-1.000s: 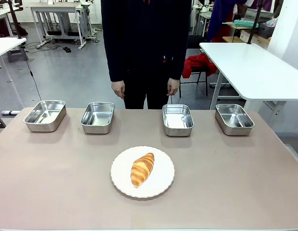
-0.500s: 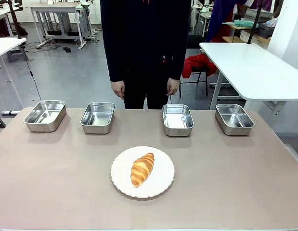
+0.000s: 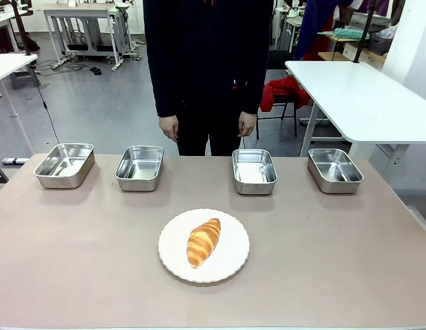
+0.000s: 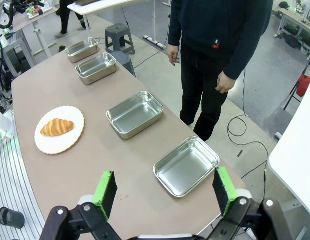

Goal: Place the bread in the container.
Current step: Place the Butter Roll into the Airtight Container indicated by the human.

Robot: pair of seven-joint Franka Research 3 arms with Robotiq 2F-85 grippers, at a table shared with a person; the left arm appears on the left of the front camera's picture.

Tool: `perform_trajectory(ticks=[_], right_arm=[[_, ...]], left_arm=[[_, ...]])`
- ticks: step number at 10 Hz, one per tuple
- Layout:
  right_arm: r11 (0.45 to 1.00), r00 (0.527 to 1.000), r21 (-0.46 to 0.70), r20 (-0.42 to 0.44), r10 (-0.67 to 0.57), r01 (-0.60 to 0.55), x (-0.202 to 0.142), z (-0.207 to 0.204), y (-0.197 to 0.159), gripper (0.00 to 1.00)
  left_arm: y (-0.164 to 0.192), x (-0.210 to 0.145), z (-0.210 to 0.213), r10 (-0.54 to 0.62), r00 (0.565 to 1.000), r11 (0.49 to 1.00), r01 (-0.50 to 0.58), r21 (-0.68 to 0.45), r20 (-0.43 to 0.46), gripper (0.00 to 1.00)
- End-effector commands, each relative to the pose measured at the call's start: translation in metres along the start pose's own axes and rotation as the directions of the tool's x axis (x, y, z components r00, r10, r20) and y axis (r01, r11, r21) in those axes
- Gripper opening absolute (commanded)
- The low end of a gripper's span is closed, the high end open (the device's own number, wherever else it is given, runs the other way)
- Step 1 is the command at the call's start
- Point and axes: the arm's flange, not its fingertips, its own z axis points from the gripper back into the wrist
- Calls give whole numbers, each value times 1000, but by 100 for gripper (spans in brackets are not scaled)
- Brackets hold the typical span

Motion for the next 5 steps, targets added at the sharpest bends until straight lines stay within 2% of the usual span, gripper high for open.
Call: perform_trajectory(ticks=[1,5], right_arm=[[1000,1000,-1,13,8,-8,2,0,2,100],[1000,1000,-1,13,8,-8,2,0,2,100]], left_arm=[[-1,0,1,-15,1000,1000,15,0,8,100],[-1,0,1,-15,1000,1000,15,0,8,100]])
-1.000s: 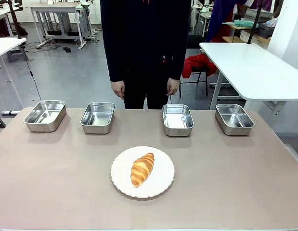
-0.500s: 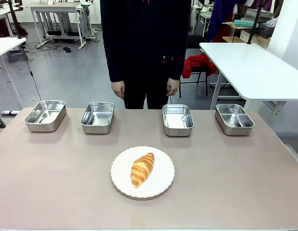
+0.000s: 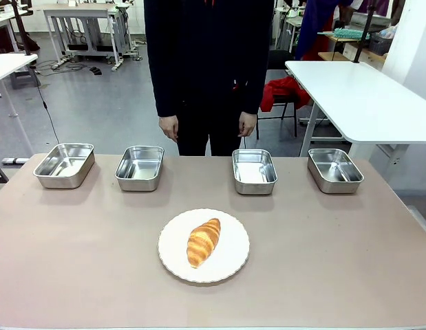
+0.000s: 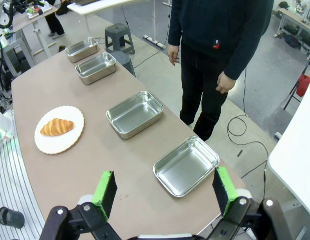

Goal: Place the bread in the container.
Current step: Place the Butter Roll into the Airtight Container indicated by the human.

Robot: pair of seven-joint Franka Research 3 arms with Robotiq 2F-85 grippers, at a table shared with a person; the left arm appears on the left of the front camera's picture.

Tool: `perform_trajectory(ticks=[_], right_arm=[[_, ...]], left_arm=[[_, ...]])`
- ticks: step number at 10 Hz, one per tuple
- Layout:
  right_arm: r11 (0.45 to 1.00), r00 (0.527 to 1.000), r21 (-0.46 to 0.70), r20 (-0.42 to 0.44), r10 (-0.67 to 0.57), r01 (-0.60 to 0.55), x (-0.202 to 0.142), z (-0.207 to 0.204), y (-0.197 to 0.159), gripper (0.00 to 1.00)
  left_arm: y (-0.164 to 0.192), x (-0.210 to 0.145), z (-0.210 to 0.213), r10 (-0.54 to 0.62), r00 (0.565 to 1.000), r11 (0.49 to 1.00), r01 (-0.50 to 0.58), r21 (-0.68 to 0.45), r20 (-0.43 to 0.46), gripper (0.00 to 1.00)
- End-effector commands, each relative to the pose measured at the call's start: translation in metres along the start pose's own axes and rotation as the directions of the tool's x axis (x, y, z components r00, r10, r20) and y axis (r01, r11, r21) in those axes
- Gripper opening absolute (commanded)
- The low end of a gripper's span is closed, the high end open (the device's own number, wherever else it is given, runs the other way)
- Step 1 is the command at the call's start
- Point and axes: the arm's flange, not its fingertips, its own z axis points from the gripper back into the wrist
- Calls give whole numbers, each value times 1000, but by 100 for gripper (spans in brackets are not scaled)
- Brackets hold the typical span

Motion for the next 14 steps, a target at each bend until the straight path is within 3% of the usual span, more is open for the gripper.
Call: perform_trajectory(ticks=[1,14], right_arm=[[1000,1000,-1,13,8,-8,2,0,2,100],[1000,1000,-1,13,8,-8,2,0,2,100]], left_arm=[[-1,0,1,-14,1000,1000,15,0,8,100],[-1,0,1,-14,1000,1000,15,0,8,100]])
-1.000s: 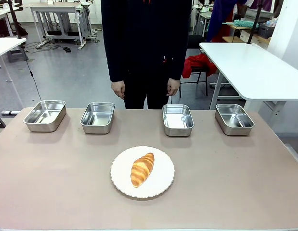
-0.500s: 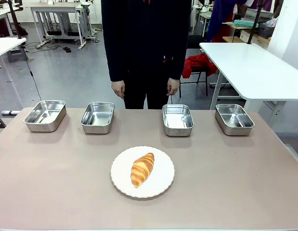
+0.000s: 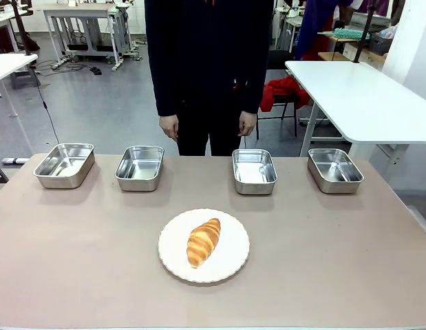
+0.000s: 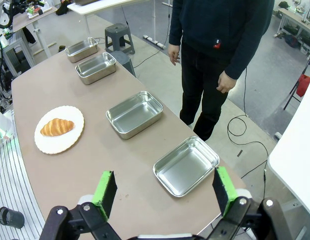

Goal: Place the bread in the container.
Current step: Place the Butter Roll into the Airtight Container indicated by the human.

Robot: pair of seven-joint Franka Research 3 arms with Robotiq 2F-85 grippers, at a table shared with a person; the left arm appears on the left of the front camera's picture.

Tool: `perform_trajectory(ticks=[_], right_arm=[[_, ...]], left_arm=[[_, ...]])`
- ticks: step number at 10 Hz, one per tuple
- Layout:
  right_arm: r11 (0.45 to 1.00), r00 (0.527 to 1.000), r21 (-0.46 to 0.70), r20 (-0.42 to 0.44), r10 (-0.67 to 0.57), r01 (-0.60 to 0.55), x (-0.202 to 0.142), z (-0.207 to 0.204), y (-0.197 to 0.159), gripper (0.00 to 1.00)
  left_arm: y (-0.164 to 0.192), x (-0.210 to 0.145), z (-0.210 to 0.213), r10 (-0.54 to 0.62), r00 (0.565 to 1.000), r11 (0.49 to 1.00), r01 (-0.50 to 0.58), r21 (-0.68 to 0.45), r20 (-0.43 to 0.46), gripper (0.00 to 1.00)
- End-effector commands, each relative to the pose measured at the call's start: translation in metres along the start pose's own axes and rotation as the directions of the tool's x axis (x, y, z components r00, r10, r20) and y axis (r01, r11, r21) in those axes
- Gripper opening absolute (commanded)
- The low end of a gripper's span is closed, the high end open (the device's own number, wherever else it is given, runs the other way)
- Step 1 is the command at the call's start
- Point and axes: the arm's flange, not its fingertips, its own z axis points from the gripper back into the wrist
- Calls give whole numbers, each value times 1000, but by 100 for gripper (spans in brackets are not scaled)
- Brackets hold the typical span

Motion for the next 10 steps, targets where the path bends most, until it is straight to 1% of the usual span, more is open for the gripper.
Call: perform_trajectory(ticks=[1,10], right_arm=[[1000,1000,-1,13,8,-8,2,0,2,100],[1000,1000,-1,13,8,-8,2,0,2,100]], left_arm=[[-1,0,1,-14,1000,1000,14,0,8,100],[-1,0,1,-14,1000,1000,14,0,8,100]])
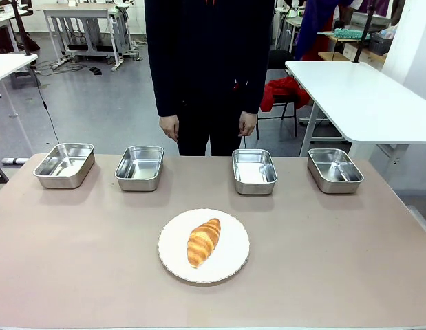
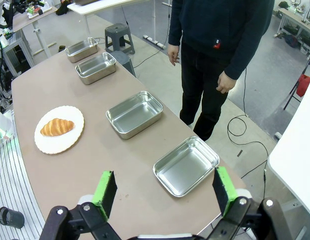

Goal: Place the bread in the container.
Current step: Place the Butter Roll into the Airtight Container indicated by the human.

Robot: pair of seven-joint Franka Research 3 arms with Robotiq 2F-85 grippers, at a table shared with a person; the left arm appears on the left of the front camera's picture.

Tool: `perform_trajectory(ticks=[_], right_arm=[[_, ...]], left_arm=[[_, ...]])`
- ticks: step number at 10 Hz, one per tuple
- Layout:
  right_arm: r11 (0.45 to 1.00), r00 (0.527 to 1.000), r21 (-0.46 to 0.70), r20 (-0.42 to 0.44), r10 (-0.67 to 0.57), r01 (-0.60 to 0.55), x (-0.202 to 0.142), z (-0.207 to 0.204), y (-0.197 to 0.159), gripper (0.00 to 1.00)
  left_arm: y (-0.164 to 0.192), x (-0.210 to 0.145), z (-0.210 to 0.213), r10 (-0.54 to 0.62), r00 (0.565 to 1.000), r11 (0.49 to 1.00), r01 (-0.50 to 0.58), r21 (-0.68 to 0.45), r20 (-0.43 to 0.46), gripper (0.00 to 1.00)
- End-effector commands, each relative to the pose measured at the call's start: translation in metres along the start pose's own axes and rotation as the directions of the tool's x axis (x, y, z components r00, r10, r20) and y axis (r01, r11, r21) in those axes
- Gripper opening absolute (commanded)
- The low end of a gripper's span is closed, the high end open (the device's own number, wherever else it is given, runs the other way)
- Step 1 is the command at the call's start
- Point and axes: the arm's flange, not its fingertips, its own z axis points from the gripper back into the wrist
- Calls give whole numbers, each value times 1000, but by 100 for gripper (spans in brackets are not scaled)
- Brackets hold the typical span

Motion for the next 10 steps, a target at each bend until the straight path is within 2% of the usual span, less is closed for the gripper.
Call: perform_trajectory(ticks=[1,10], right_arm=[[1000,1000,-1,13,8,-8,2,0,2,100],[1000,1000,-1,13,8,-8,2,0,2,100]], left_arm=[[-1,0,1,-14,1000,1000,14,0,8,100],[-1,0,1,-14,1000,1000,14,0,8,100]])
